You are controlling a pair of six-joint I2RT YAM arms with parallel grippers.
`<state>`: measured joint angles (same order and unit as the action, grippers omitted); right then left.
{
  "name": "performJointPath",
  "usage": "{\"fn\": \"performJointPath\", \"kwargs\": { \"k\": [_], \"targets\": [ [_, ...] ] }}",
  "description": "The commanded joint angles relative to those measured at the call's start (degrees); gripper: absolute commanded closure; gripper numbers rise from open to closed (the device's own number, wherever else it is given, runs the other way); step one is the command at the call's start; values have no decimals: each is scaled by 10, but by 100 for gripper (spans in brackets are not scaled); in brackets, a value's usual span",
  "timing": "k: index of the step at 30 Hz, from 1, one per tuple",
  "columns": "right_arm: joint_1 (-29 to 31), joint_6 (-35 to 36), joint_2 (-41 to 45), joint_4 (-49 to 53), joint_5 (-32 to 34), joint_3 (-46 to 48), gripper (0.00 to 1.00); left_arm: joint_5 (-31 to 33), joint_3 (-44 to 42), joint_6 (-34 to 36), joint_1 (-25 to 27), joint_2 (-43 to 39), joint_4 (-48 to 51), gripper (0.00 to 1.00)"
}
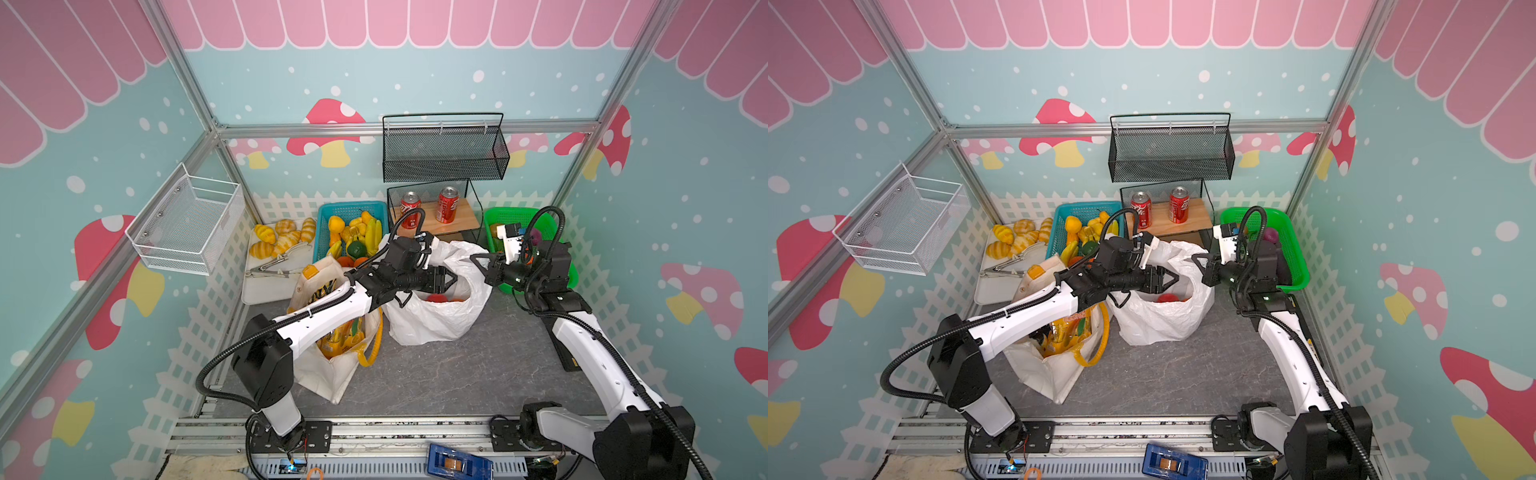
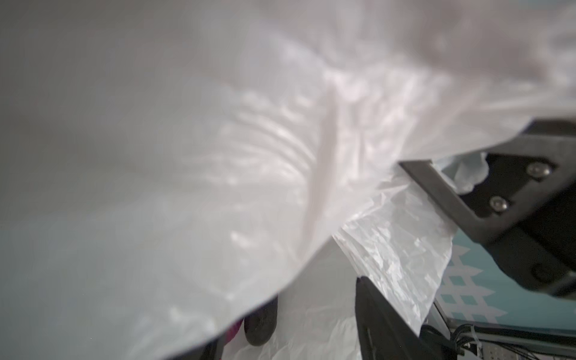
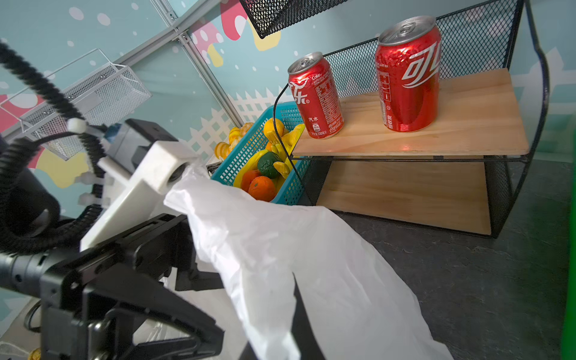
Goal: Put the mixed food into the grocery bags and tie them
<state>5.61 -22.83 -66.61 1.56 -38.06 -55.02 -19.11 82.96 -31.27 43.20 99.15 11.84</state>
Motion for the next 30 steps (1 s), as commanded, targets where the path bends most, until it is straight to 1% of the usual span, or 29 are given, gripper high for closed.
{"fn": "performJointPath", "kwargs": {
  "k": [1,5,9,12,13,21,23,24,26,27,30],
  "targets": [
    [-2,-4,6,-21,-9,13,100,-26,24,-44,1,20,-55,32],
    [-3,-5,6,-26,-12,15,100,-10,48,-58,-2,49,-66,34],
    [-3,-4,6,-27,-13,14,100,-6,57,-74,-2,72,-94,42],
    [-3,-3,6,-28,-13,14,100,-5,53,-91,-2,80,-131,51],
    [-3,-2,6,-28,-12,14,100,-6,51,-94,-2,83,-141,55],
    [-3,-4,6,-32,-6,19,100,-6,49,-102,-3,92,-196,80],
    [-3,-2,6,-32,1,20,100,-5,42,-101,-3,88,-200,86],
    [-3,-2,6,-31,8,20,100,-4,35,-100,-3,83,-203,91],
    [-3,-2,6,-28,30,18,100,-6,21,-95,-2,69,-207,95],
    [-3,-2,5,-26,44,17,98,-11,12,-91,-2,58,-206,97],
    [-3,-8,5,-26,80,13,88,-22,-27,-78,3,15,-214,100]
  ]
}}
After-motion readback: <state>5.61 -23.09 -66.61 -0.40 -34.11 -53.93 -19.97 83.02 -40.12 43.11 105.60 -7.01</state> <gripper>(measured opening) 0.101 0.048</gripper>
